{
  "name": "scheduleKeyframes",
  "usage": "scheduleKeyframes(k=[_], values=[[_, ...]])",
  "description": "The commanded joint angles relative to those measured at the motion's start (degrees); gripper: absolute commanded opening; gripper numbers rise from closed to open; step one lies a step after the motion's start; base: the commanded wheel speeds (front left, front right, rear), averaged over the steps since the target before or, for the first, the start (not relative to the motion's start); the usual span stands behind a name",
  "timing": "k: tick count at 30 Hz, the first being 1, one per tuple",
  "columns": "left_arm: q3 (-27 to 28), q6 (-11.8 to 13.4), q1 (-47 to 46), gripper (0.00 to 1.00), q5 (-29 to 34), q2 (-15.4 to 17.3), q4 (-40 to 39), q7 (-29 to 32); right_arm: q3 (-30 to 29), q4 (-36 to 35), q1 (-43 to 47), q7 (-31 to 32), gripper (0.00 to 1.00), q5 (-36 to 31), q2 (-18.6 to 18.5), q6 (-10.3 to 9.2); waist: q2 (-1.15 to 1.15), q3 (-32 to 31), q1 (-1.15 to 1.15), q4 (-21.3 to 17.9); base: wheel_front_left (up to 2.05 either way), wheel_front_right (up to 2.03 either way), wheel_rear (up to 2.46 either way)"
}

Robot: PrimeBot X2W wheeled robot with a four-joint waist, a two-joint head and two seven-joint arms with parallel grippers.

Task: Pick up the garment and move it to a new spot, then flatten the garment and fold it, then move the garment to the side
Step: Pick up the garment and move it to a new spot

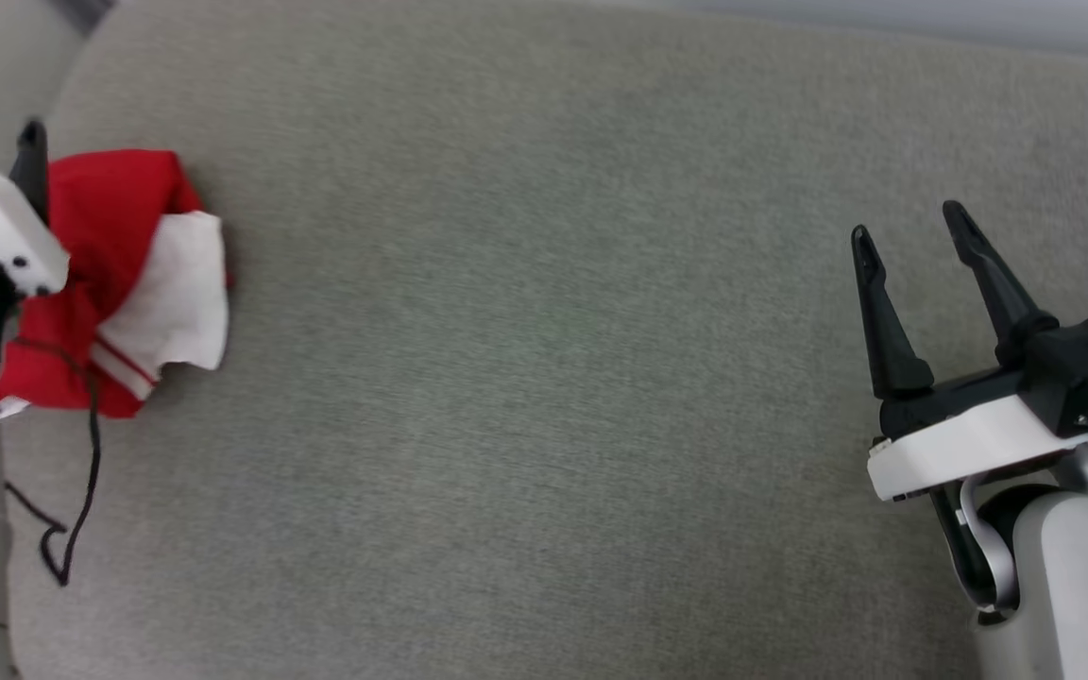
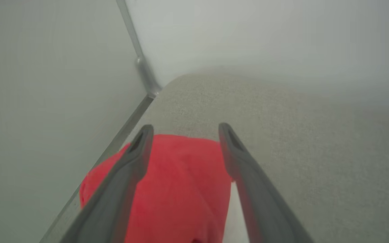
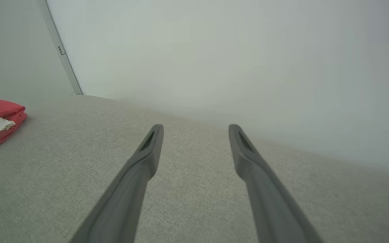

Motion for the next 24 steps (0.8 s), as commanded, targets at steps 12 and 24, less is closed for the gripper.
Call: scheduleKeyframes(k=[12, 24], values=[[-0.5, -1.1, 4.1, 1.00, -11.0, 3.2, 11.3, 28.0, 0.4, 2.8, -3.9, -2.3, 1.00, 0.8, 0.4, -0.02, 0.00, 6.5, -0.01, -5.5, 0.00, 0.00, 0.00], [0.9, 1.3, 4.1, 0.00, -11.1, 3.8, 7.3, 21.5, -0.2, 3.6, -3.2, -2.4, 1.00, 1.0, 0.3, -0.02, 0.00, 3.6, -0.01, -4.8, 0.00, 0.00, 0.00]])
